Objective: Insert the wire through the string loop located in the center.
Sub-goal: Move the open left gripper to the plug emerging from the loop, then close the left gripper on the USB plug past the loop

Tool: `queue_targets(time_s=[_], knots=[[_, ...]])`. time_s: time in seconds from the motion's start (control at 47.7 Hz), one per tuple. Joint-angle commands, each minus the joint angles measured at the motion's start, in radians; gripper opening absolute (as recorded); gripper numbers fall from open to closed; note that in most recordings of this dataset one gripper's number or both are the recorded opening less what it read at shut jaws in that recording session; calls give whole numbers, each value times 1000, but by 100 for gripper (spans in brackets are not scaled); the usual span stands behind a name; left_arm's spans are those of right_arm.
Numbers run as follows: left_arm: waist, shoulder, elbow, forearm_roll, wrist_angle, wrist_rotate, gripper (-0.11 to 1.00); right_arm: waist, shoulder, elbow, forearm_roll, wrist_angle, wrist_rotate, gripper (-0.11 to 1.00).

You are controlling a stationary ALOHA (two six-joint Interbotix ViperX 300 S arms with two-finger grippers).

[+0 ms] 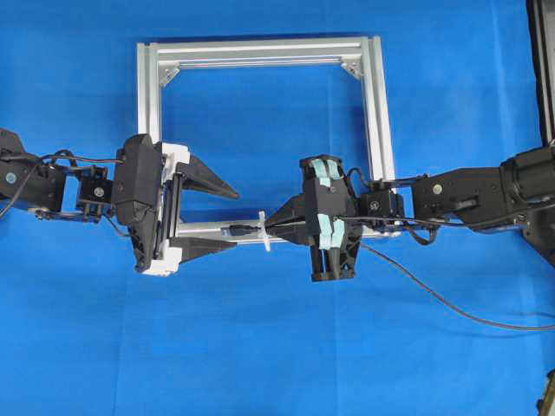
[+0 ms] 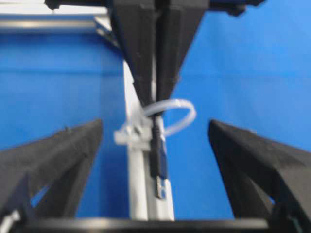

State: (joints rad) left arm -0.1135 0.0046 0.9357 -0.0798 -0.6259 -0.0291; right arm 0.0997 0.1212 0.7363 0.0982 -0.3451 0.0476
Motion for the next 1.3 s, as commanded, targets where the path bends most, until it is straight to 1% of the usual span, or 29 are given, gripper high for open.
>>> queue_targets(time_s=[0.0, 0.084, 0.315, 0.378, 1.279], knots=[[-3, -8, -18, 2, 2, 2, 89, 0, -12, -12, -2, -12, -2, -2], [-3, 12, -25, 2, 5, 2, 89, 0, -12, -12, -2, -15, -2, -2], [-3, 146, -74, 2, 11, 2, 89, 0, -11, -11, -3, -20, -2, -2], [-3, 160, -84, 2, 11, 2, 89, 0, -12, -11, -3, -20, -2, -2], [-2, 156, -83, 2, 14, 2, 89, 0, -12, -8, -3, -20, -2, -2]])
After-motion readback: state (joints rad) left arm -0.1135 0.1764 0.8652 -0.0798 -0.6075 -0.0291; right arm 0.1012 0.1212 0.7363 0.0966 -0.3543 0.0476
